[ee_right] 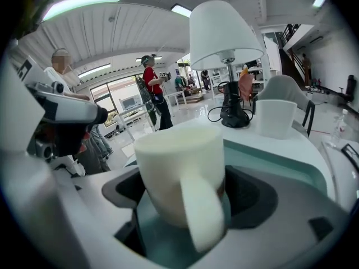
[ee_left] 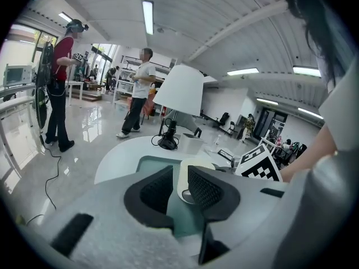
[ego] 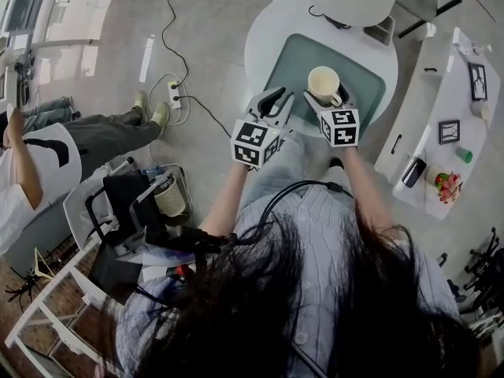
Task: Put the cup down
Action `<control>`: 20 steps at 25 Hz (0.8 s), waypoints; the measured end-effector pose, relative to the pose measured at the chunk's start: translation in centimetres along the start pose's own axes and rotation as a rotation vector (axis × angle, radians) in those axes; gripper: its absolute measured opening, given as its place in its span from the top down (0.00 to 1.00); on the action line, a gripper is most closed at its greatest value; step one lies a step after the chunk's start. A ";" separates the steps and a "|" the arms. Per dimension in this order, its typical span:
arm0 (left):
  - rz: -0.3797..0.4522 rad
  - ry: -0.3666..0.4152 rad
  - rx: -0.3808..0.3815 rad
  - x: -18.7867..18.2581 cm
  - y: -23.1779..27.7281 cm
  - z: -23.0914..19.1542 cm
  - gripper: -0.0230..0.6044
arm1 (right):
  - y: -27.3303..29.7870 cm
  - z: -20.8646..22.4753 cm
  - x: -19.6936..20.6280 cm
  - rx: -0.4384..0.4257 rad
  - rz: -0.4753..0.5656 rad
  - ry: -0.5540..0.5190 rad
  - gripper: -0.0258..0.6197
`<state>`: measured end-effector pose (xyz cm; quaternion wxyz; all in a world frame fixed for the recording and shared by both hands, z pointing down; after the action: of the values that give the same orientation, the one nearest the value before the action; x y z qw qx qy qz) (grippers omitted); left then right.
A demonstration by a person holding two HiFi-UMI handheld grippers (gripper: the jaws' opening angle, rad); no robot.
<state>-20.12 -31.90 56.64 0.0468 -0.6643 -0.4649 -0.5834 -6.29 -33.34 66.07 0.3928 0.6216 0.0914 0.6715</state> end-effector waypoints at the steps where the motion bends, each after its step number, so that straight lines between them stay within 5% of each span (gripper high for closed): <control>1: -0.001 0.000 0.000 0.1 0.0 0.0 0.82 | -0.3 -0.2 0.2 -0.007 -0.009 -0.013 0.33; 20: 0.001 0.017 0.000 0.4 0.2 1.9 0.81 | -4.3 -0.2 -1.4 -0.036 0.080 0.090 0.32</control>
<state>-18.61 -30.63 56.43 0.0510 -0.6596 -0.4642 -0.5889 -4.80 -31.30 62.35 0.3720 0.5869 0.0719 0.7155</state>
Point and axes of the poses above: the fingertips, and each gripper's own axes: y forward along the fingers, z to its right, x out of its underside, the point moved 5 cm from there along -y, backward along the fingers, and after that the axes turned 3 degrees about x, right-handed, at the moved point
